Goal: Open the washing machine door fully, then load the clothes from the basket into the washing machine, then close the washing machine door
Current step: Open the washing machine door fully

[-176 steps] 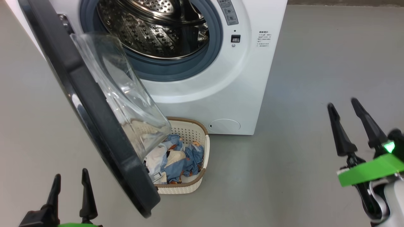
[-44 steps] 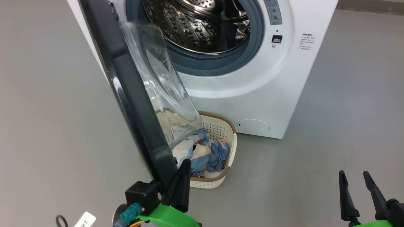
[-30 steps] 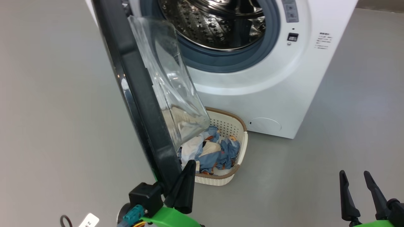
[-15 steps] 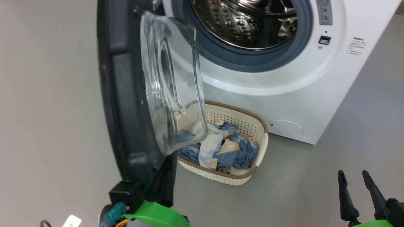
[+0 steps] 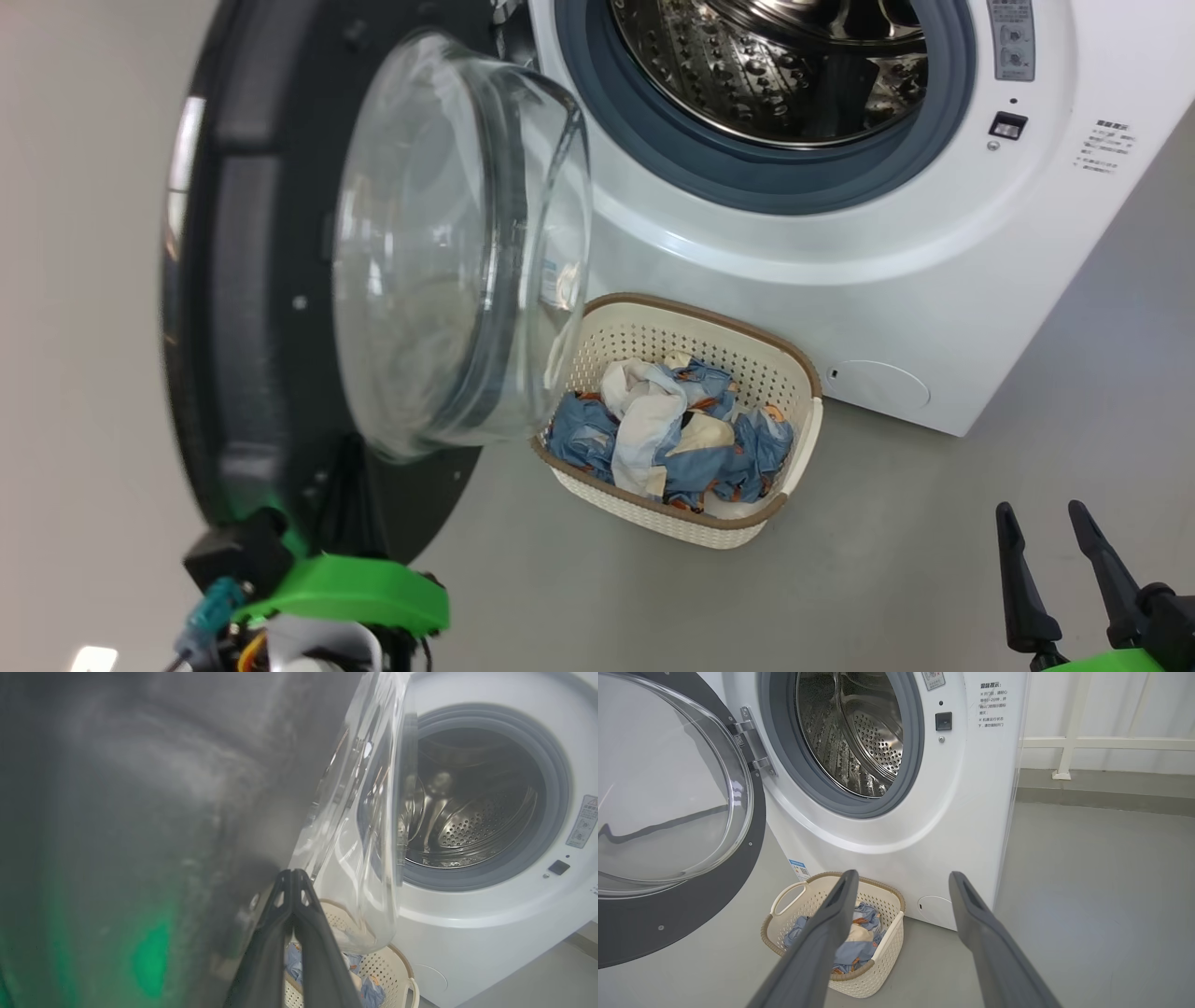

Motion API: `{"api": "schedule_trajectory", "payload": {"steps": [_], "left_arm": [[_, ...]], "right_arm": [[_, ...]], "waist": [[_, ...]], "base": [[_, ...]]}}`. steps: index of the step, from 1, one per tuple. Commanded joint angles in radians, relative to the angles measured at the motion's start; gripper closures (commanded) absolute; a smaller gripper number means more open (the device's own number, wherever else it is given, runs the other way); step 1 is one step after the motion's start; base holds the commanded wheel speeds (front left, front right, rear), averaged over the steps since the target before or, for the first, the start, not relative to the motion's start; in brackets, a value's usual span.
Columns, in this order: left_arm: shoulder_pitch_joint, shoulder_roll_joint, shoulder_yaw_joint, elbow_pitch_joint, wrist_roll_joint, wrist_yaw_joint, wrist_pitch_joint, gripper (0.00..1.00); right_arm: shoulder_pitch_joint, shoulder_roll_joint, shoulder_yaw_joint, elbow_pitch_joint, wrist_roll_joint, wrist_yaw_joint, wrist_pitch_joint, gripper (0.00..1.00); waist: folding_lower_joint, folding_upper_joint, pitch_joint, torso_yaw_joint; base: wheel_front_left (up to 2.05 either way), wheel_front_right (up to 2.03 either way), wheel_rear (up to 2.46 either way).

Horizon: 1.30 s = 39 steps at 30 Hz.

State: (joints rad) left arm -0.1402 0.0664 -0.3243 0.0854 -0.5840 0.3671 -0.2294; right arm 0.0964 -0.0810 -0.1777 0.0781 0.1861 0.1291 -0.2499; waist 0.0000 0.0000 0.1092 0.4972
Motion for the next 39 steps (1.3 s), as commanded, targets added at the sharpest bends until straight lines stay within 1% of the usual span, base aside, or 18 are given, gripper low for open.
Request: {"api": "schedule_trajectory", "payload": {"steps": [1, 7, 14, 18, 25, 29, 39], "left_arm": [[-0.054, 0.015, 0.068, 0.007, -0.009, 0.017, -0.016, 1.0], [-0.117, 0.004, 0.206, 0.113, -0.03, 0.01, -0.031, 1.0], [-0.171, -0.013, 0.405, 0.147, 0.012, -0.008, -0.032, 1.0], [-0.204, -0.015, 0.501, 0.173, 0.03, -0.023, -0.032, 1.0], [-0.239, -0.016, 0.594, 0.218, 0.041, -0.022, -0.032, 1.0], [-0.266, -0.016, 0.656, 0.266, 0.06, -0.034, -0.032, 1.0], [-0.334, -0.016, 0.77, 0.376, 0.154, -0.095, -0.032, 1.0]], "right_arm": [[-0.02, -0.018, 0.032, -0.026, 0.004, 0.002, -0.012, 0.0], [-0.004, -0.033, 0.042, -0.022, 0.007, 0.002, -0.012, 0.0], [0.011, -0.062, 0.052, -0.025, 0.014, 0.002, -0.012, 0.0], [0.016, -0.075, 0.059, -0.027, 0.019, 0.002, -0.012, 0.0], [0.019, -0.089, 0.074, -0.024, 0.028, 0.002, -0.012, 0.0], [0.021, -0.095, 0.078, -0.021, 0.032, 0.002, -0.012, 0.0], [0.02, -0.095, 0.079, -0.012, 0.037, 0.002, -0.012, 0.0]], "waist": [[0.0, 0.0, 0.002, -0.008], [0.0, 0.0, 0.012, -0.036], [0.0, 0.0, 0.032, -0.058], [0.0, 0.0, 0.037, -0.066], [0.0, 0.0, 0.033, -0.084], [0.0, 0.0, 0.031, -0.097], [0.0, 0.0, 0.03, -0.124]], "base": [[0.0, 0.0, 0.0], [0.0, 0.0, 0.0], [0.0, 0.0, 0.0], [0.0, 0.0, 0.0], [0.0, 0.0, 0.0], [0.0, 0.0, 0.0], [0.0, 0.0, 0.0]]}}
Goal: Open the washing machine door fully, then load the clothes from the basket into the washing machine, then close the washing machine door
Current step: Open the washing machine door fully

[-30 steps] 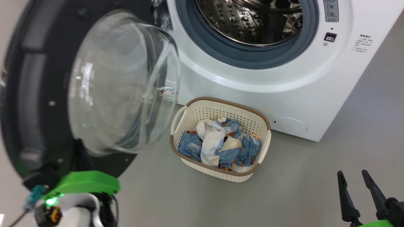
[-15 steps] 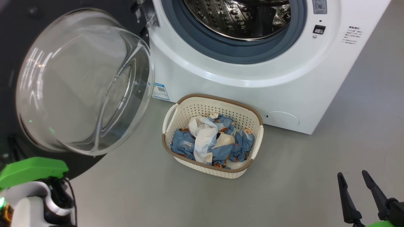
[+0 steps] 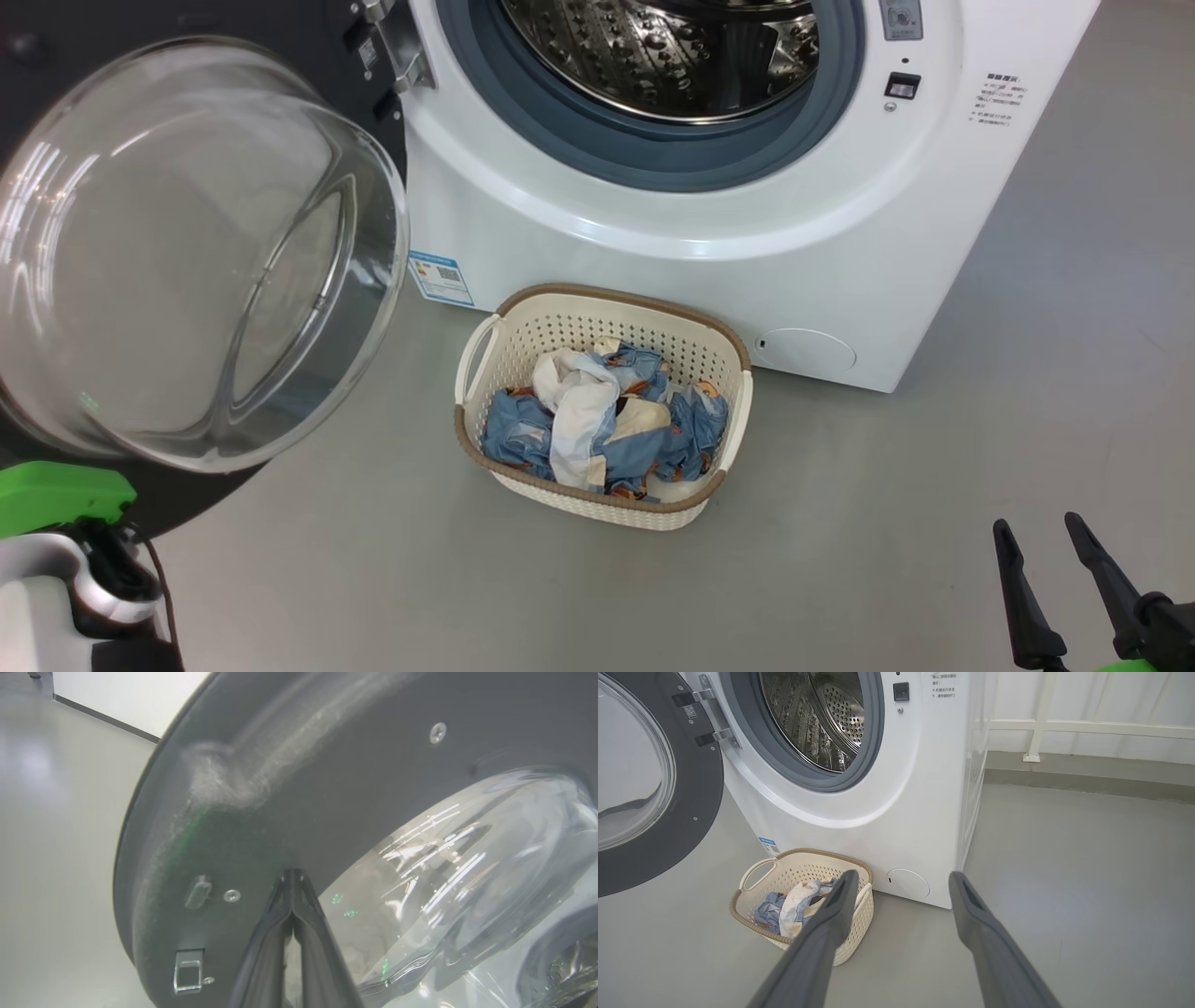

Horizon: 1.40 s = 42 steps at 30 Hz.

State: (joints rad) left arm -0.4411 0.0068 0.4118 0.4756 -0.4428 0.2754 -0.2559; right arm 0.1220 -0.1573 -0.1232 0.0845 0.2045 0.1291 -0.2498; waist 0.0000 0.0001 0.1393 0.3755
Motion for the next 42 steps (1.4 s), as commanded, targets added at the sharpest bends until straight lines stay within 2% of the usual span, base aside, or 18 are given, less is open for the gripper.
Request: {"api": "schedule_trajectory", "payload": {"steps": [1, 10, 18, 22, 32, 33, 34, 35, 36, 37, 42], "left_arm": [[-0.04, 0.044, 0.044, -0.005, 0.02, -0.009, -0.006, 1.0], [-0.098, 0.043, 0.123, 0.06, 0.116, -0.051, -0.006, 1.0], [-0.105, 0.043, 0.147, 0.067, 0.095, -0.079, -0.006, 1.0], [-0.085, 0.043, 0.112, 0.036, 0.051, -0.091, -0.006, 1.0], [0.014, 0.043, -0.054, -0.177, -0.069, -0.065, -0.006, 1.0], [0.031, 0.043, -0.081, -0.208, -0.076, -0.061, -0.006, 0.91], [0.048, 0.043, -0.104, -0.24, -0.076, -0.055, -0.006, 0.67], [0.067, 0.043, -0.129, -0.269, -0.077, -0.05, -0.006, 0.26], [0.087, 0.043, -0.154, -0.295, -0.076, -0.045, -0.006, 0.07], [0.107, 0.043, -0.177, -0.319, -0.073, -0.039, -0.006, 0.0], [0.185, 0.043, -0.277, -0.418, -0.059, -0.016, -0.006, 0.0]], "right_arm": [[-0.007, -0.017, 0.026, -0.017, 0.019, 0.002, -0.012, 0.0], [-0.028, 0.0, 0.029, -0.006, 0.021, 0.002, -0.012, 0.0], [-0.039, 0.019, 0.024, -0.001, 0.023, 0.002, -0.012, 0.0], [-0.043, 0.028, 0.024, 0.002, 0.023, 0.002, -0.012, 0.0], [-0.05, 0.039, 0.025, 0.002, 0.019, 0.002, -0.012, 0.0], [-0.052, 0.04, 0.026, 0.001, 0.018, 0.002, -0.012, 0.0], [-0.054, 0.042, 0.027, 0.001, 0.018, 0.002, -0.012, 0.0], [-0.057, 0.043, 0.029, 0.001, 0.017, 0.002, -0.012, 0.0], [-0.059, 0.045, 0.031, 0.001, 0.017, 0.002, -0.012, 0.0], [-0.06, 0.047, 0.033, 0.0, 0.017, 0.002, -0.012, 0.0], [-0.063, 0.058, 0.035, -0.004, 0.016, 0.002, -0.012, 0.0]], "waist": [[0.0, -0.0001, 0.0, -0.005], [0.0, -0.0001, 0.0, -0.023], [0.0, -0.0001, -0.009, -0.024], [0.0, -0.0001, -0.019, -0.018], [0.0, -0.0001, -0.044, -0.019], [0.0, -0.0001, -0.046, -0.022], [0.0, -0.0001, -0.049, -0.027], [0.0, -0.0001, -0.052, -0.033], [0.0, -0.0001, -0.055, -0.04], [0.0, -0.0001, -0.058, -0.048], [0.0, -0.0001, -0.066, -0.087]], "base": [[0.0, 0.0, 0.0], [0.0, 0.0, 0.0], [0.0, 0.0, 0.0], [0.0, 0.0, 0.0], [0.0, 0.0, 0.0], [0.0, 0.0, 0.0], [0.0, 0.0, 0.0], [0.0, 0.0, 0.0], [0.0, 0.0, 0.0], [0.0, 0.0, 0.0], [0.0, 0.0, 0.0]]}}
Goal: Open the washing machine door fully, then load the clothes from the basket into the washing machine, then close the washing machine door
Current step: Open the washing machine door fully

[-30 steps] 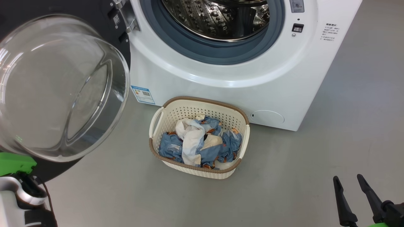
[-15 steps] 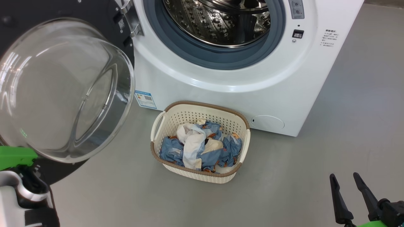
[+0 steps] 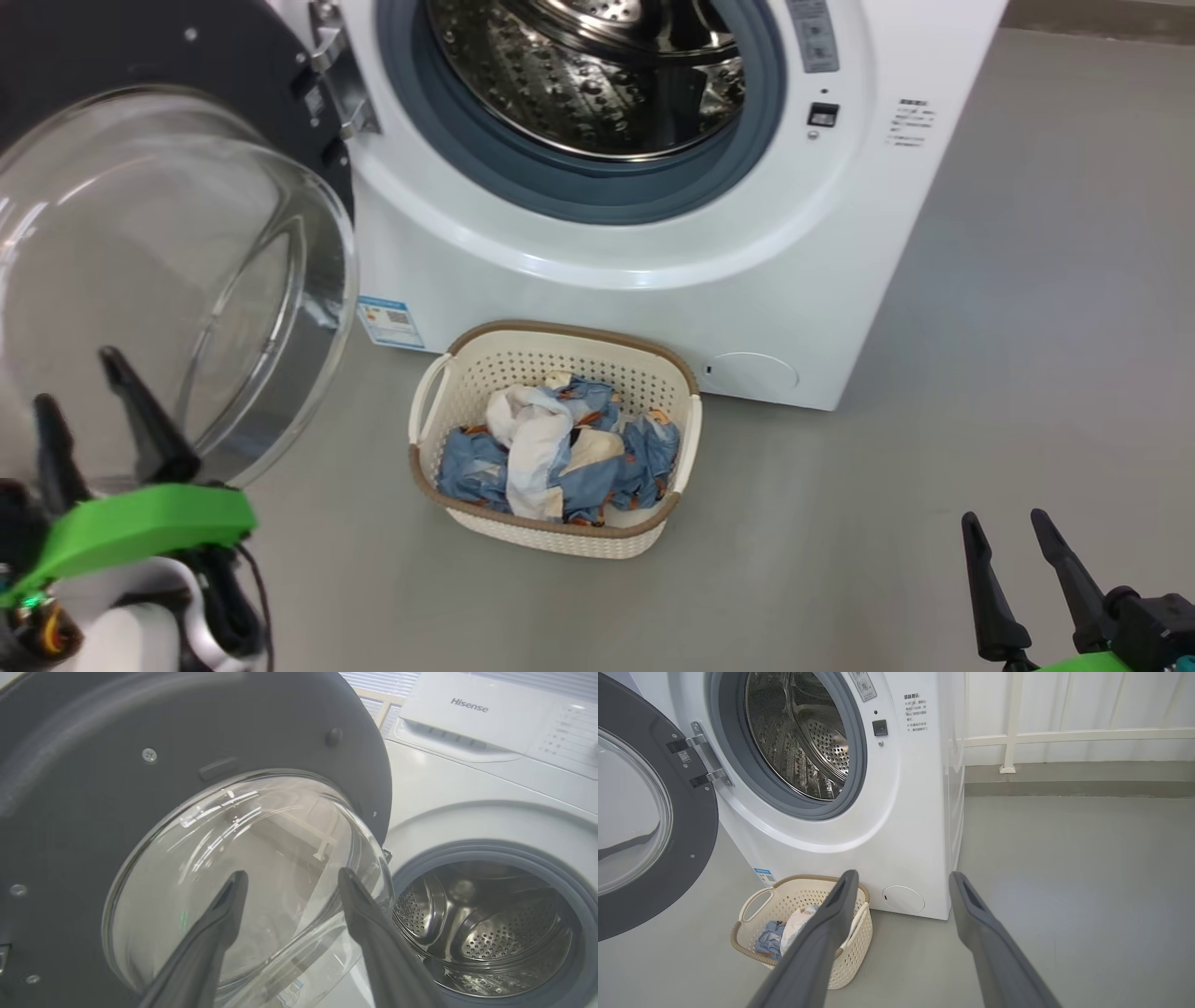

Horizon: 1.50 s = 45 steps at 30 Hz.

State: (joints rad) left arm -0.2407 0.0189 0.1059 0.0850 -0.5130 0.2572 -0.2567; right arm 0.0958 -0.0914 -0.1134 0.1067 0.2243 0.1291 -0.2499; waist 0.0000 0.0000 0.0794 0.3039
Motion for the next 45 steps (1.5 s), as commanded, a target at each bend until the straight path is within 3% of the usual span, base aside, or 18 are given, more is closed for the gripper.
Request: {"api": "schedule_trajectory", "payload": {"steps": [1, 7, 13, 28, 45], "left_arm": [[-0.004, 0.031, 0.009, -0.044, 0.015, 0.0, -0.005, 0.0], [0.063, 0.031, -0.128, -0.077, 0.09, -0.036, -0.005, 0.0], [0.087, 0.031, -0.191, -0.035, 0.137, -0.102, -0.005, 0.0], [0.216, 0.033, -0.119, 0.012, 0.252, -0.217, -0.005, 0.0], [0.241, 0.031, -0.072, 0.022, 0.196, -0.185, -0.005, 0.0]], "right_arm": [[-0.037, -0.006, 0.027, -0.027, -0.006, 0.002, -0.012, 0.0], [-0.049, 0.0, 0.031, -0.032, -0.013, 0.002, -0.012, 0.0], [-0.054, 0.004, 0.035, -0.034, -0.015, 0.002, -0.012, 0.0], [-0.059, 0.012, 0.058, -0.072, -0.026, 0.002, -0.012, 0.0], [-0.074, 0.025, 0.058, -0.078, -0.029, 0.002, -0.012, 0.0]], "waist": [[0.0, 0.0, -0.007, -0.024], [0.0, 0.0, -0.016, -0.093], [0.0, 0.0, -0.025, -0.153], [0.0, 0.0, -0.032, -0.286], [0.0, 0.0, -0.014, -0.361]], "base": [[0.0, 0.0, 0.0], [0.0, 0.0, 0.0], [0.0, 0.0, 0.0], [0.0, 0.0, 0.0], [0.0, 0.0, 0.0]]}}
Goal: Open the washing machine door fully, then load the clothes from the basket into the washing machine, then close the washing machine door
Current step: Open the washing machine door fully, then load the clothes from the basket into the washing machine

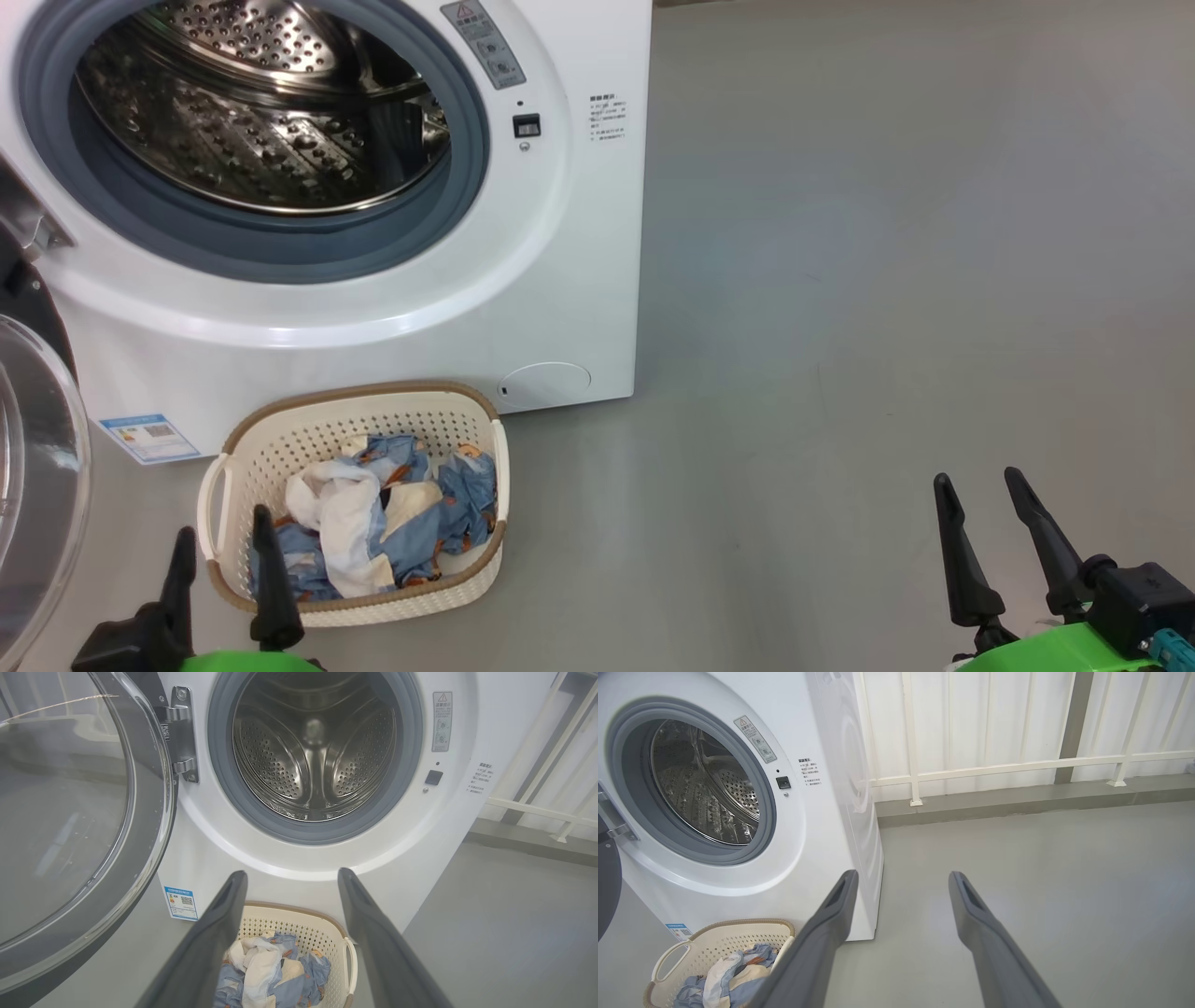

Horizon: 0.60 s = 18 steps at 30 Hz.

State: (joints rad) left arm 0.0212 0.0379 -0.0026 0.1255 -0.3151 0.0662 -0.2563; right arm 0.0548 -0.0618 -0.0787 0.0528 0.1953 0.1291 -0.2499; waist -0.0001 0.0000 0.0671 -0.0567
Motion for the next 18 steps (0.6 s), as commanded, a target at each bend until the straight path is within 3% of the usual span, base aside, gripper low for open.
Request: {"api": "schedule_trajectory", "payload": {"steps": [1, 18], "left_arm": [[-0.021, 0.013, 0.041, -0.018, -0.001, 0.007, -0.005, 0.0], [-0.007, 0.012, 0.048, -0.02, 0.035, 0.024, -0.006, 0.0]], "right_arm": [[-0.031, -0.003, 0.022, -0.023, 0.0, 0.002, -0.012, 0.0], [-0.013, -0.004, -0.015, -0.02, -0.011, 0.002, -0.012, 0.0]], "waist": [[0.0001, 0.0, -0.002, -0.001], [0.0001, 0.0, 0.0, 0.017]], "base": [[0.0, 0.0, 0.0], [0.0, 0.0, 0.0]]}}
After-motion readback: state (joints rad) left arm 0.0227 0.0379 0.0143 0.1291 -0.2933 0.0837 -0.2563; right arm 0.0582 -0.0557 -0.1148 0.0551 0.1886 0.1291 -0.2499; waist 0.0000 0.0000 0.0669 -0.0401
